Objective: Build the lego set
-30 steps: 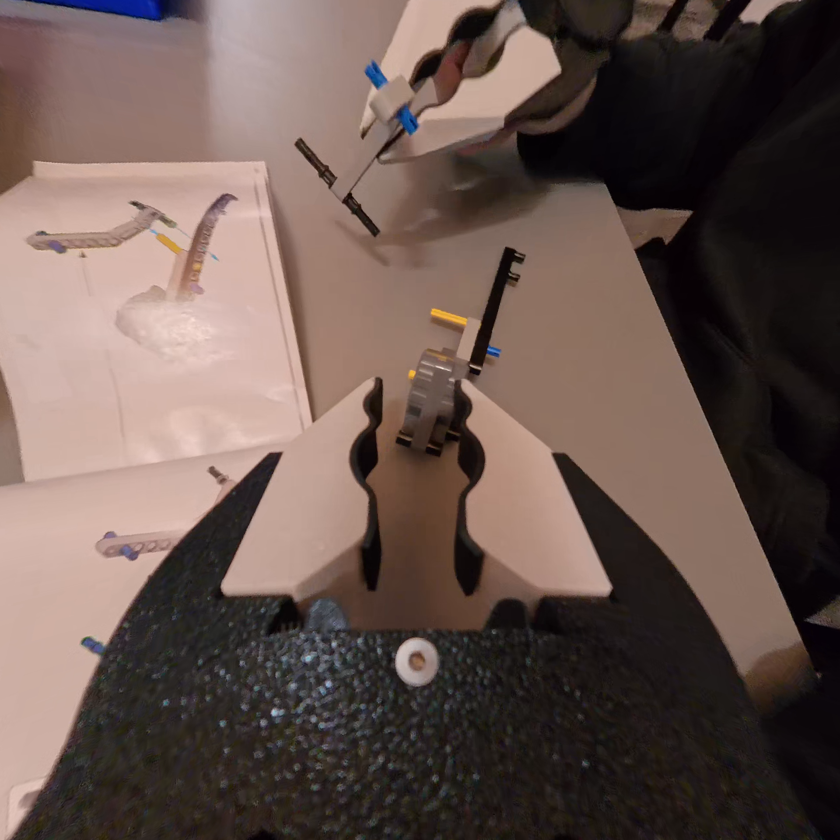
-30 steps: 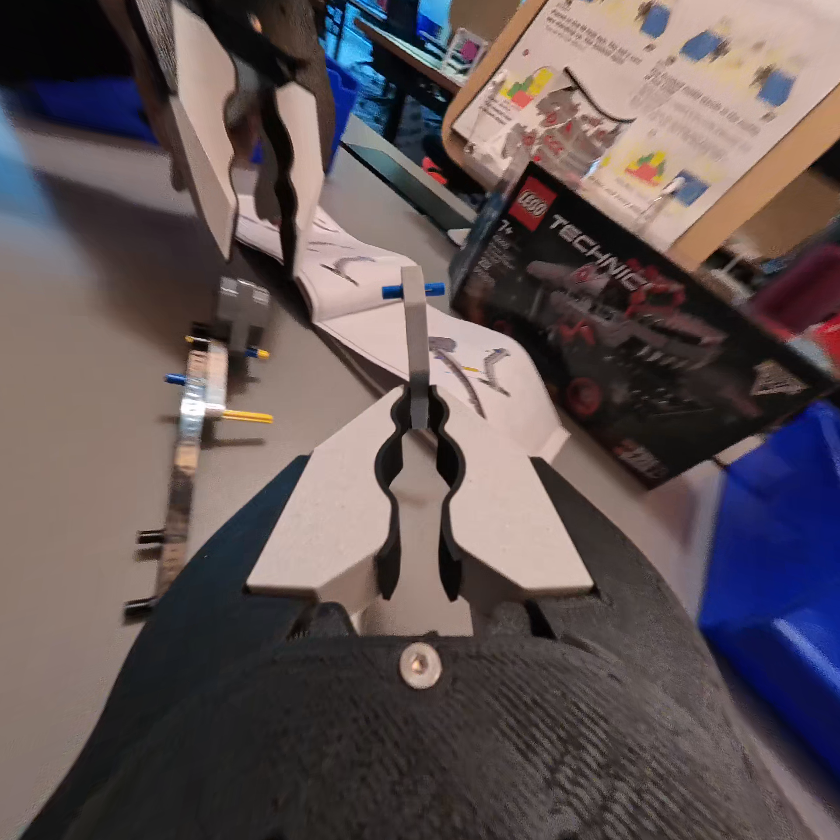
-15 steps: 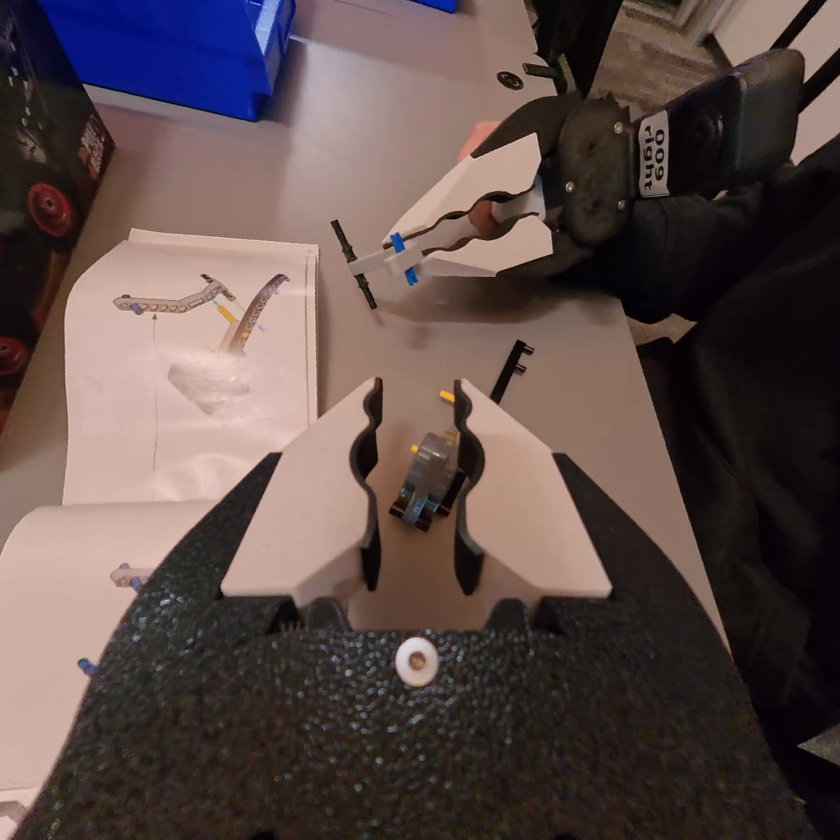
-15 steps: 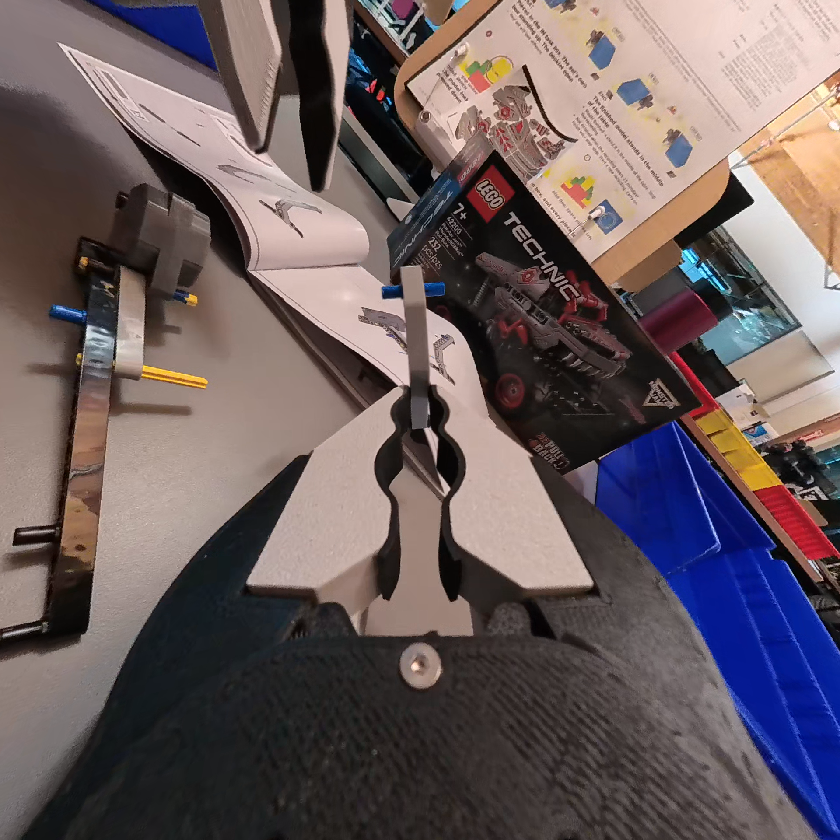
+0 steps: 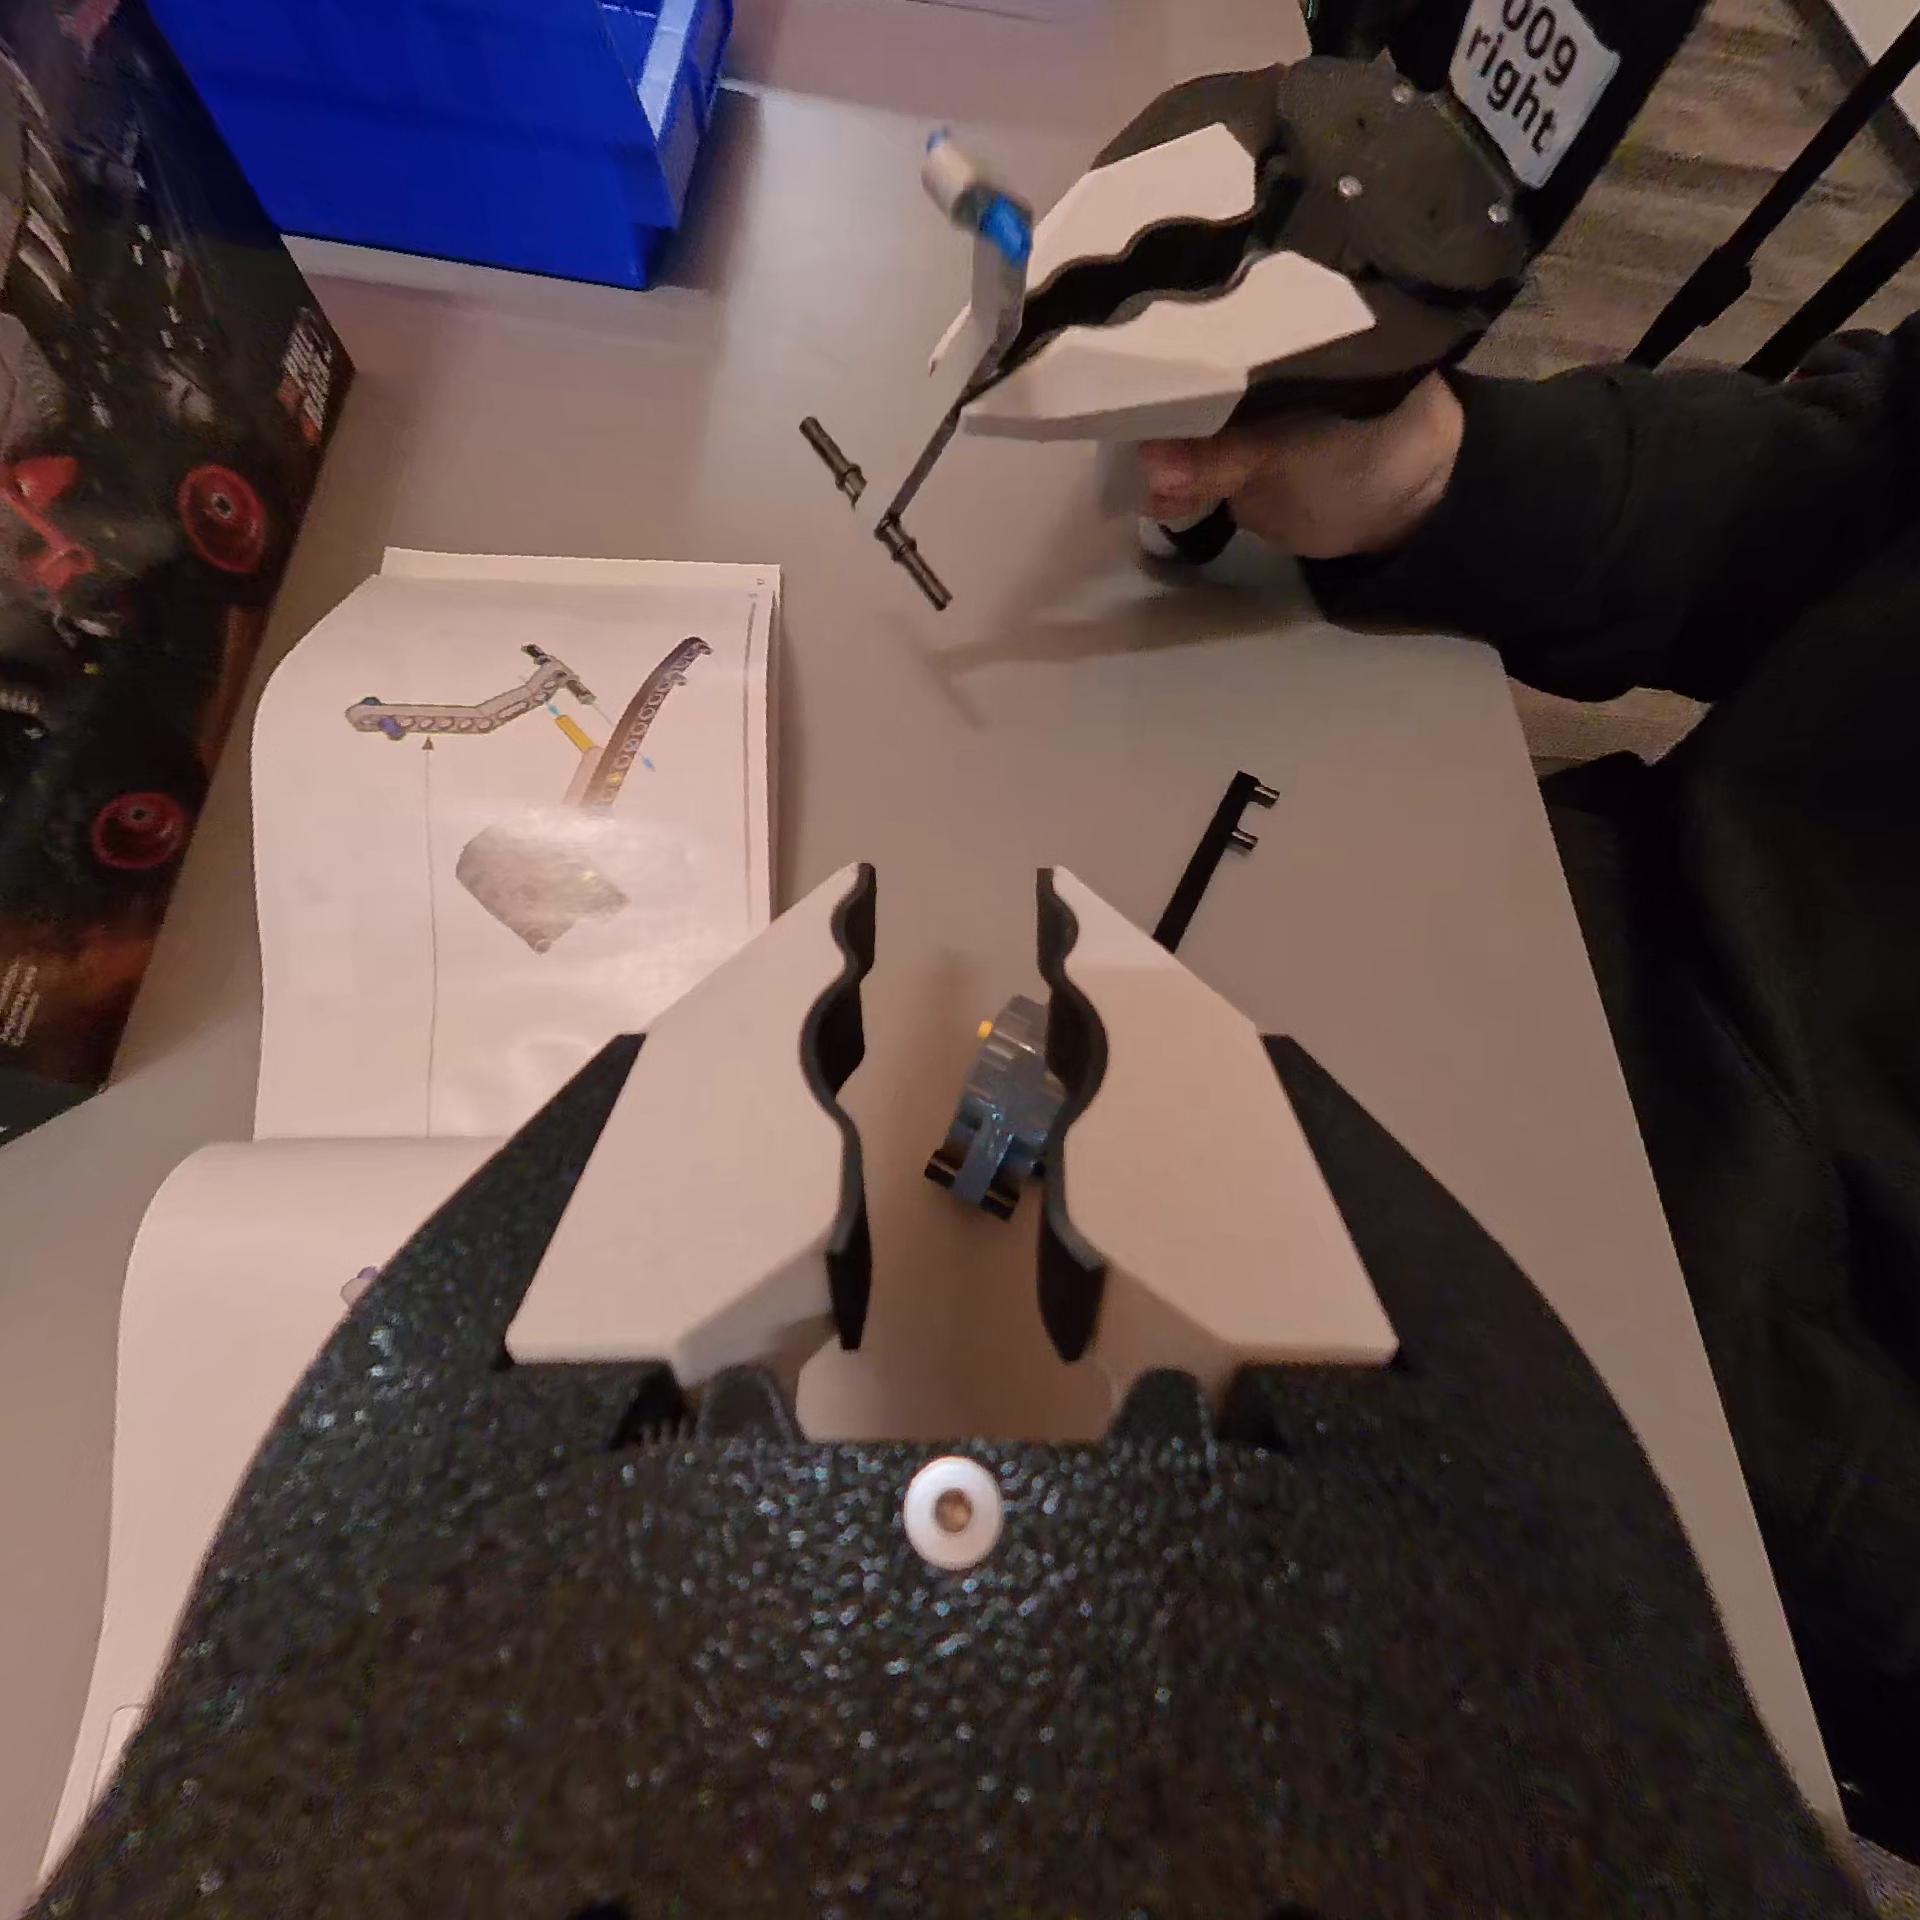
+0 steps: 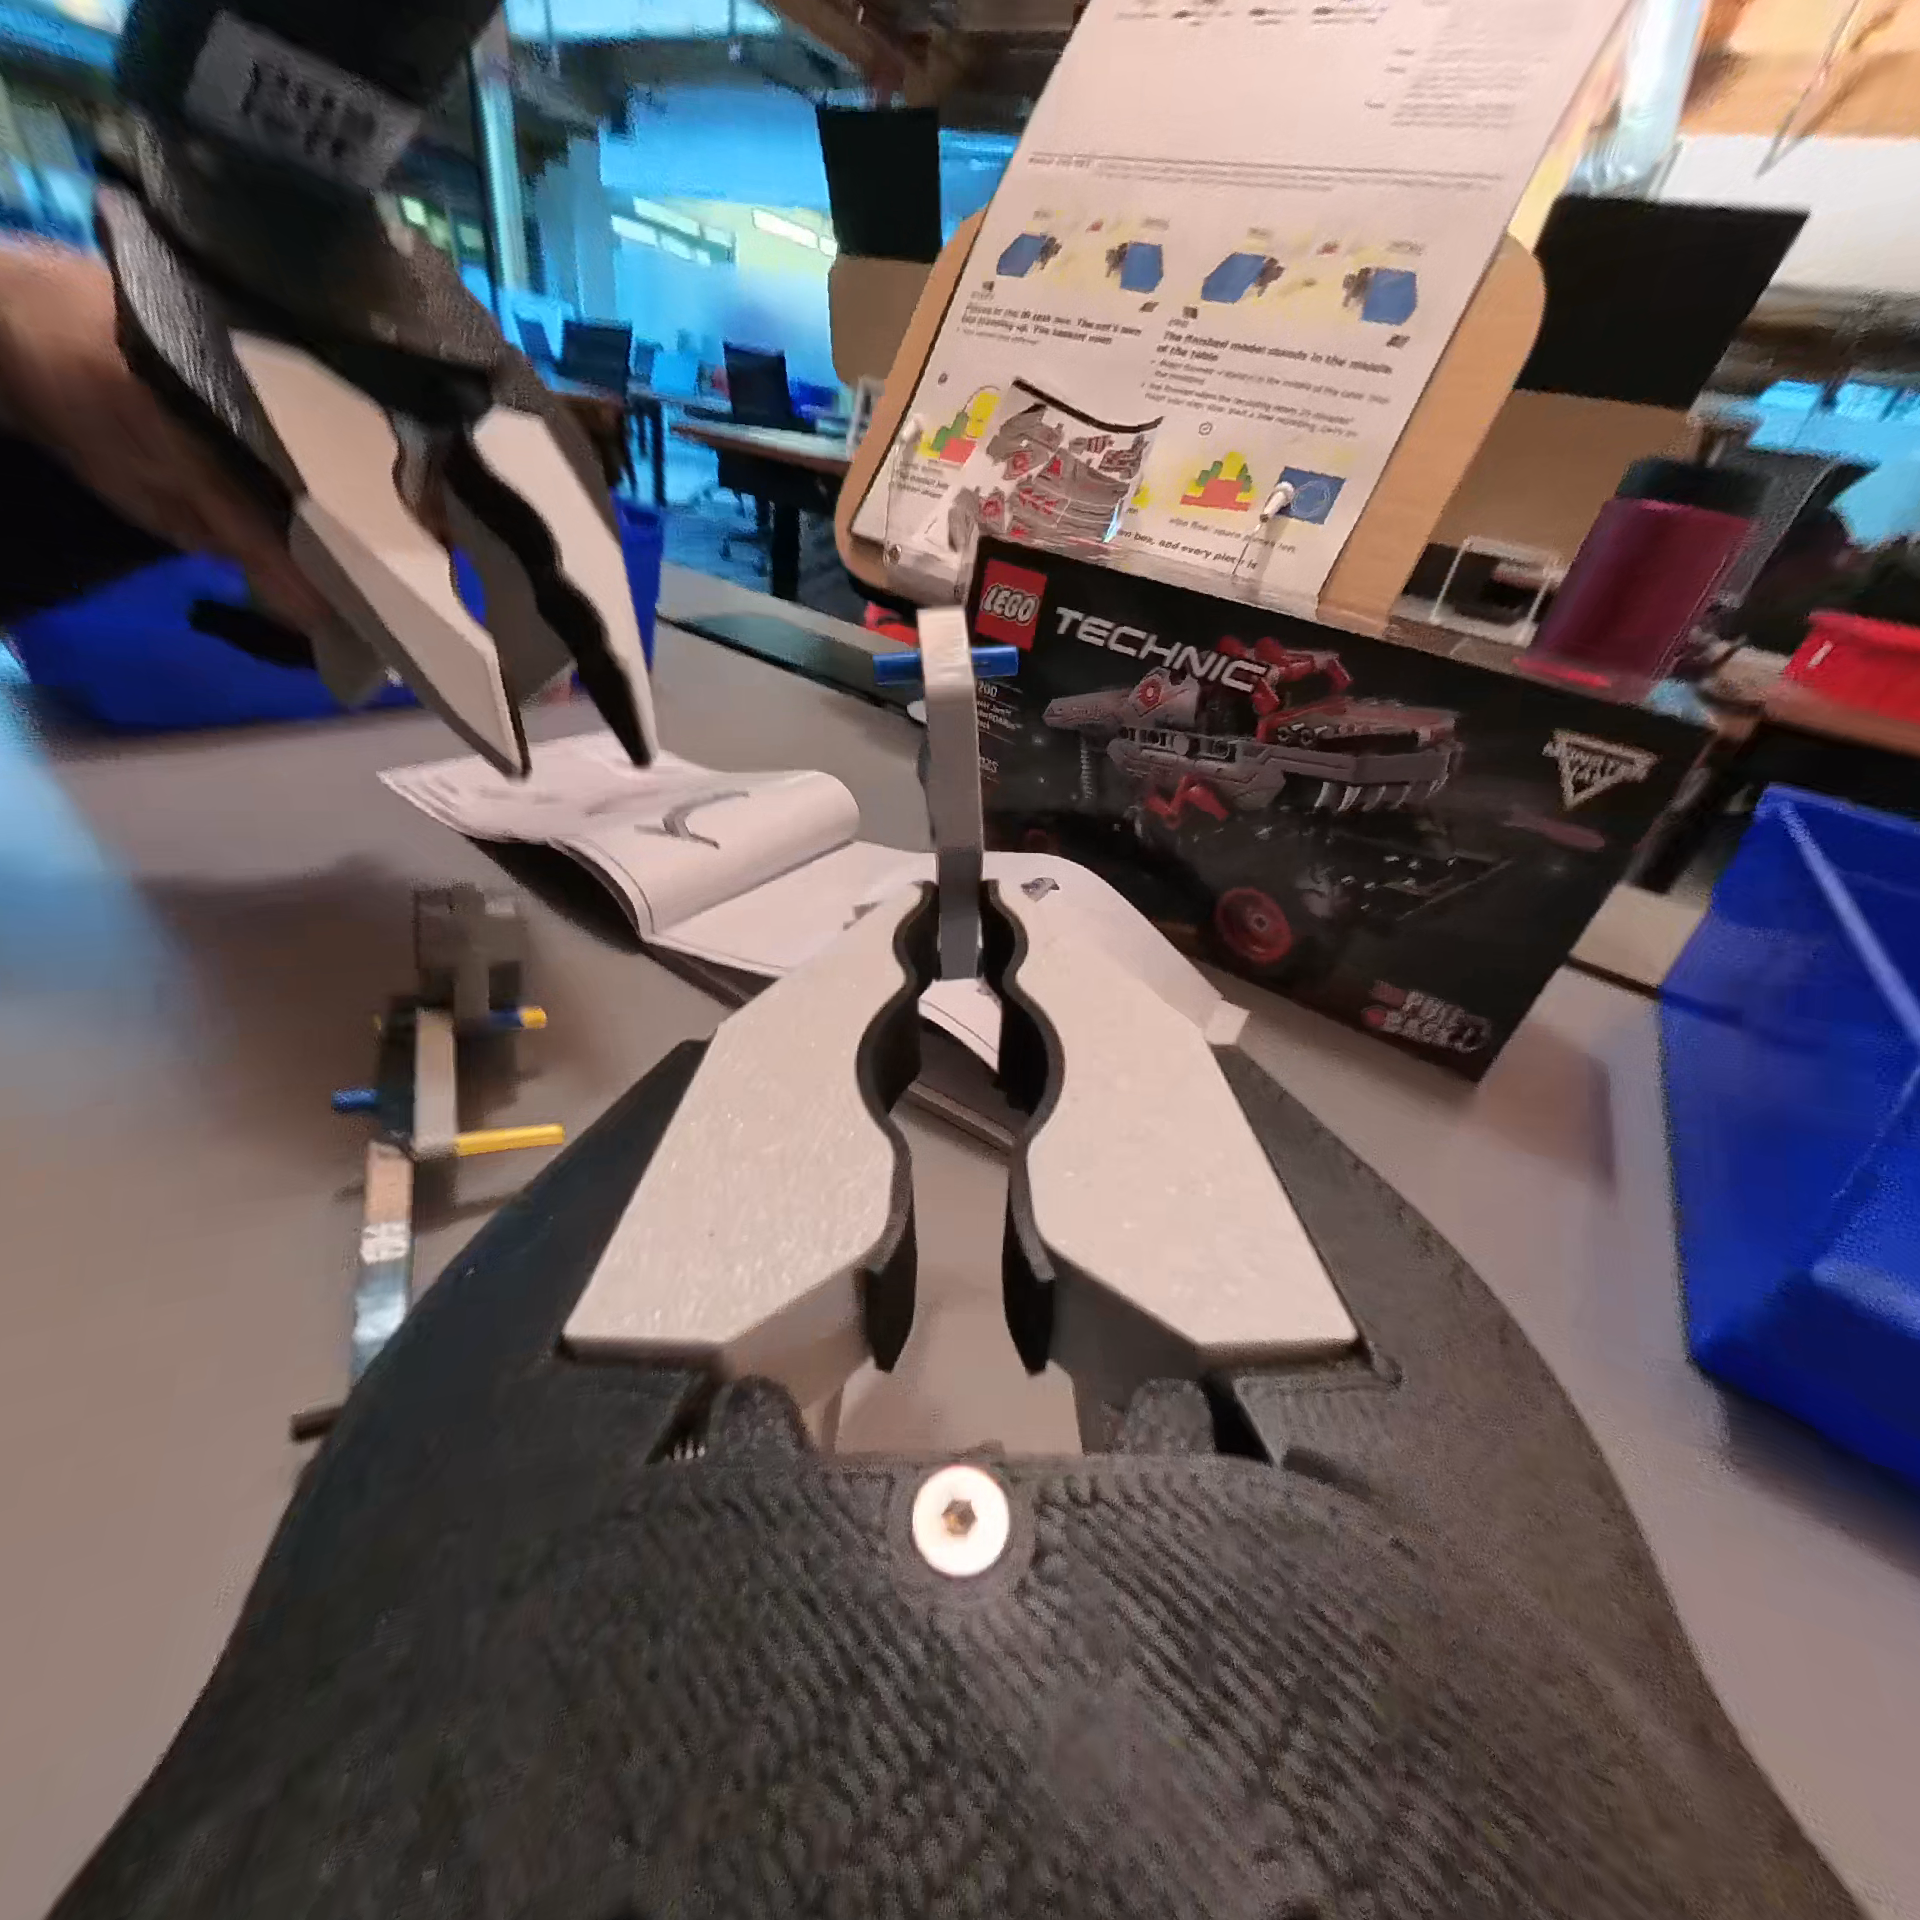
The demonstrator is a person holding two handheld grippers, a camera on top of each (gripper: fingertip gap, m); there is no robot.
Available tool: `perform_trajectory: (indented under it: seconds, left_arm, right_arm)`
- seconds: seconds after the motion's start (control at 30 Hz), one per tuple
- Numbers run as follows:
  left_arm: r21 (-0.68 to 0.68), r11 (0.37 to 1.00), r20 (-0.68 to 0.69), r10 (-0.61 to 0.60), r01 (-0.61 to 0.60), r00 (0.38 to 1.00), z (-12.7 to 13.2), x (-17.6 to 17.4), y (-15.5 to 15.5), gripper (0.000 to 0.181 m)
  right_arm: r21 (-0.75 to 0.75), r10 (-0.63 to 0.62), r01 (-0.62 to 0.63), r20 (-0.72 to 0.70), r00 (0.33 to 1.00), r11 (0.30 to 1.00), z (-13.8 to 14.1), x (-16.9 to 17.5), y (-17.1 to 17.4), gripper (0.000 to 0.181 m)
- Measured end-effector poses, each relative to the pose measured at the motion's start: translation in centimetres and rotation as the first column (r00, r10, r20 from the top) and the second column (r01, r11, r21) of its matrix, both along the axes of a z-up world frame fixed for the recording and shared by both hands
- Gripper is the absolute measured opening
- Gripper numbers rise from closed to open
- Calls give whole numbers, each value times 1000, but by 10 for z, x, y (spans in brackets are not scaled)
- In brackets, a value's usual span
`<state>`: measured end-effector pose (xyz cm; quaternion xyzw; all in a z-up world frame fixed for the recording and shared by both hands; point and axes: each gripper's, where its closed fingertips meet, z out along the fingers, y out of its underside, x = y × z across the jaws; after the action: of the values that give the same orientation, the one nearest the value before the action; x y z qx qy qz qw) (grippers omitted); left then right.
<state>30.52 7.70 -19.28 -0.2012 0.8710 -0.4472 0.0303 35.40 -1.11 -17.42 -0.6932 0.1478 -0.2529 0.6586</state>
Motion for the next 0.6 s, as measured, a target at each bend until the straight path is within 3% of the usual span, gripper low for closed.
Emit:
perform_trajectory:
  seconds: [0.13, 0.27, 0.6]
  left_arm:
    - [7, 1000, 7, 1, -1, 1000, -1, 0, -1, 28]
    - [17, 1000, 14, -5, 5, 1000, -1, 0, -2, 28]
    - [11, 1000, 39, 25, -26, 999, 3, 6, 2, 28]
  right_arm:
    - [242, 100, -38, -248, 964, 970, 8, 6, -9, 5]
    - [404, 207, -34, -393, 896, 914, 8, 10, -12, 5]
    - [518, 333, -56, -461, 823, 854, 7, 9, -1, 5]
